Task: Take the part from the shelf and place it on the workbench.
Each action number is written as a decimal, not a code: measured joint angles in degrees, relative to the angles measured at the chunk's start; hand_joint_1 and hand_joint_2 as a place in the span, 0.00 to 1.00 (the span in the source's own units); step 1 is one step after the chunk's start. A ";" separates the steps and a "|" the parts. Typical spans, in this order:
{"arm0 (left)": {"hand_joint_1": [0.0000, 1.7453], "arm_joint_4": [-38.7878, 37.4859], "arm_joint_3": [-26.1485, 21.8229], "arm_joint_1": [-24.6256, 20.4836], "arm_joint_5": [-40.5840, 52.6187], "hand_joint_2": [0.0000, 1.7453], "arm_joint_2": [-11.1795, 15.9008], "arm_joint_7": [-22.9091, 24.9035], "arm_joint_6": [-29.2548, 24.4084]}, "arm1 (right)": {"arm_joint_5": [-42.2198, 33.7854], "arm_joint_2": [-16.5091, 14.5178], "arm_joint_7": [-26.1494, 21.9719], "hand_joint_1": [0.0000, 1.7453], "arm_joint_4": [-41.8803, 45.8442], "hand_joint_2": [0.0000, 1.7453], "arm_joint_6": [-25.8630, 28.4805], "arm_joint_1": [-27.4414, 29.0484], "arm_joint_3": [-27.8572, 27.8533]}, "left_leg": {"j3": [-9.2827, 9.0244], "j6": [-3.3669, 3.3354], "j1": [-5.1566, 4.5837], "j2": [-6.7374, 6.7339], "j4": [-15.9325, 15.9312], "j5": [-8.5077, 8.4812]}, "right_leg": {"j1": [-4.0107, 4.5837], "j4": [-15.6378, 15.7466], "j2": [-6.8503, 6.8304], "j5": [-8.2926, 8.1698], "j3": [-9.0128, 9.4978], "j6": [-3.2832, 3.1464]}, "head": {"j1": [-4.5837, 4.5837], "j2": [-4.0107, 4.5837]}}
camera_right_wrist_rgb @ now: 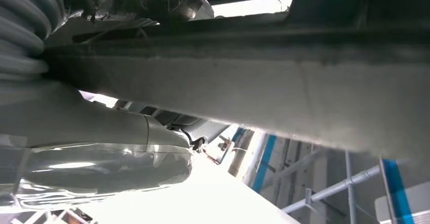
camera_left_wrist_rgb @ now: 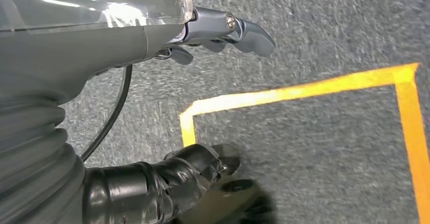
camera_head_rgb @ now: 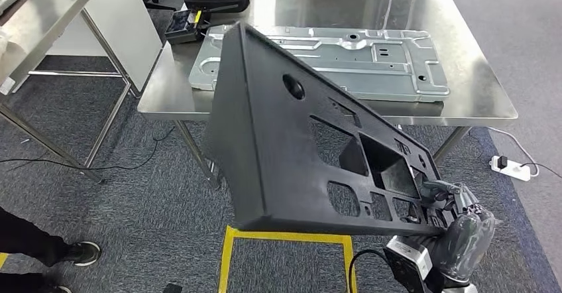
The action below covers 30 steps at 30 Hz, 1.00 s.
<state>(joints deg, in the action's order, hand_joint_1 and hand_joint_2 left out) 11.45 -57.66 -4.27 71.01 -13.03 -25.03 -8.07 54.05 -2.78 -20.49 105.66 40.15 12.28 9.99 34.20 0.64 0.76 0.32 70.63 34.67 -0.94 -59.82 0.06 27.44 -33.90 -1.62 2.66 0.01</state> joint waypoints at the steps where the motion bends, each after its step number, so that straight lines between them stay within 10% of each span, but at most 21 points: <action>1: 0.00 0.00 0.00 0.06 0.00 1.00 0.00 0.00 -0.01 | -0.01 0.00 -0.02 1.00 0.00 1.00 0.00 0.02 -0.01 | 2.08 0.02 -0.01 0.00 2.34 1.19 | 0.12 0.00 0.08 0.45 0.52 -0.09 | 0.00 0.01; 3: 0.00 0.00 -0.01 0.21 0.00 1.00 0.00 0.00 -0.04 | -0.07 0.00 -0.11 1.00 0.00 1.00 -0.01 0.10 -0.01 | 4.05 -0.31 -0.14 0.00 2.30 0.78 | 0.44 0.00 0.30 1.47 1.87 -0.17 | -0.01 0.01; 7: 0.00 0.00 -0.02 0.29 0.01 1.00 0.11 0.02 -0.08 | -0.24 -0.02 -0.26 1.00 0.02 1.00 0.01 0.11 -0.03 | 2.18 -2.57 -1.20 0.04 -8.77 -7.96 | 0.95 0.11 0.55 3.47 4.34 0.11 | 0.11 0.00; 13: 0.00 0.00 -0.04 0.23 0.33 1.00 -0.10 -0.13 -0.03 | -0.20 -0.14 -0.65 1.00 0.84 1.00 0.00 0.23 -0.66 | -0.12 -3.23 -0.88 0.03 -12.36 -9.34 | 1.01 -2.37 0.57 6.44 4.25 1.81 | 0.19 -0.01; 16: 0.00 0.00 -0.04 0.06 0.45 1.00 -0.16 -0.26 0.02 | -0.17 -0.13 -0.75 1.00 0.98 1.00 0.00 0.38 -0.97 | -1.32 -3.47 -0.62 0.02 -12.88 -8.67 | 0.49 -12.98 0.42 10.07 -2.23 2.62 | 0.28 0.01; 18: 0.00 0.00 -0.04 0.19 0.51 1.00 -0.17 -0.31 0.02 | -0.17 -0.13 -0.76 1.00 0.98 1.00 0.00 0.52 -1.17 | -2.37 -3.39 -0.58 0.06 -12.83 -7.77 | 0.15 -14.96 0.31 8.32 -4.90 3.07 | 0.29 -0.01; 22: 0.00 0.00 -0.04 0.17 0.51 1.00 -0.26 -0.35 0.02 | -0.17 -0.14 -0.79 1.00 1.01 1.00 0.00 0.54 -1.57 | -4.70 -2.40 -0.66 0.29 -12.37 -5.45 | -0.01 -2.76 0.17 -0.55 -1.50 2.89 | 0.31 -0.01; 27: 0.00 0.00 -0.04 -0.08 0.51 1.00 -0.28 -0.38 0.04 | -0.19 -0.16 -0.85 1.00 1.36 1.00 0.00 0.72 -1.68 | -4.89 -0.87 -0.66 0.12 -11.74 -4.02 | 0.10 -0.13 0.34 0.10 0.20 1.06 | 0.19 -0.01; 30: 0.00 0.00 -0.03 -0.11 0.51 1.00 -0.28 -0.39 0.03 | -0.20 -0.26 -0.85 1.00 1.48 1.00 0.00 0.70 -1.69 | -0.36 0.02 -0.44 -0.01 -2.91 -0.09 | -0.07 0.47 0.01 0.53 1.23 0.19 | 0.17 -0.01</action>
<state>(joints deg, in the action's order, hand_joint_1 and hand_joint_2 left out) 11.45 -57.69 -4.37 71.53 -13.31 -25.42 -8.03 53.86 -3.04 -21.33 107.14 40.15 12.98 8.31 33.84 0.66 0.32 0.31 67.72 34.58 -1.02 -59.35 0.07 27.97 -32.67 -1.43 2.84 0.01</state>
